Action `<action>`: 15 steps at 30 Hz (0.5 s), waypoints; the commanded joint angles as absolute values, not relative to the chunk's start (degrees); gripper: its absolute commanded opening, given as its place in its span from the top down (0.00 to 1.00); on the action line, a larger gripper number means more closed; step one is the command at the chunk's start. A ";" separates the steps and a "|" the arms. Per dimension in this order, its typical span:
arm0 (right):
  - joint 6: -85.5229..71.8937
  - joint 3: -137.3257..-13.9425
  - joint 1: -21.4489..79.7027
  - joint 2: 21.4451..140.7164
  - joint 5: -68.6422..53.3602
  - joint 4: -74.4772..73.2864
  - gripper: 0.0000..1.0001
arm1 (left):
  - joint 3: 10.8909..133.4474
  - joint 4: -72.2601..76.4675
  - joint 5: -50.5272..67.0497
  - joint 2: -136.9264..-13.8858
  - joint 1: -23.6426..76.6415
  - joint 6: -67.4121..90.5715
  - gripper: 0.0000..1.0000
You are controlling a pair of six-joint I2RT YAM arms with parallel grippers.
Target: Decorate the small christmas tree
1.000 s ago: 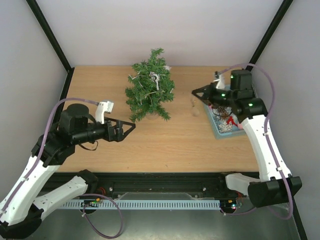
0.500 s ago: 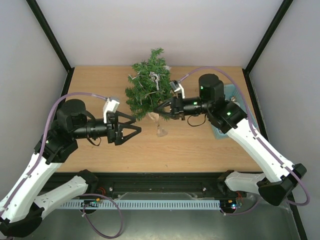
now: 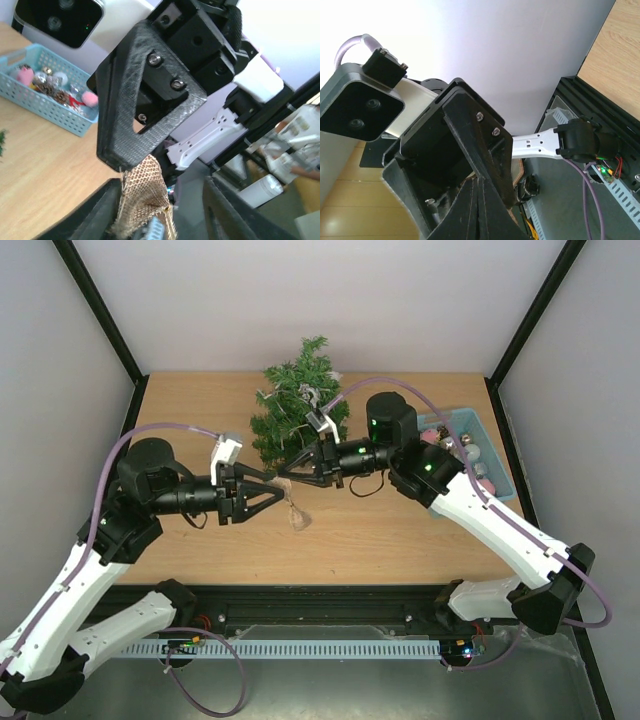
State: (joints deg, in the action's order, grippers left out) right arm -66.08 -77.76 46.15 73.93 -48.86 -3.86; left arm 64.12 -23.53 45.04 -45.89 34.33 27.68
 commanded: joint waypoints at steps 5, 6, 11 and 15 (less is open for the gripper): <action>-67.04 -79.07 46.44 74.07 -50.49 -0.10 0.99 | 62.51 -20.55 46.63 -45.79 34.31 28.36 0.89; -67.19 -78.88 46.44 74.13 -50.45 0.15 0.99 | 62.55 -20.45 46.54 -45.79 34.34 28.34 0.94; -67.80 -78.18 46.42 74.26 -50.30 1.64 0.88 | 62.66 -19.63 45.92 -46.21 34.28 29.27 0.90; -62.22 -79.26 46.08 71.74 -45.50 -4.02 0.51 | 62.84 -18.39 44.02 -45.81 34.28 30.80 0.98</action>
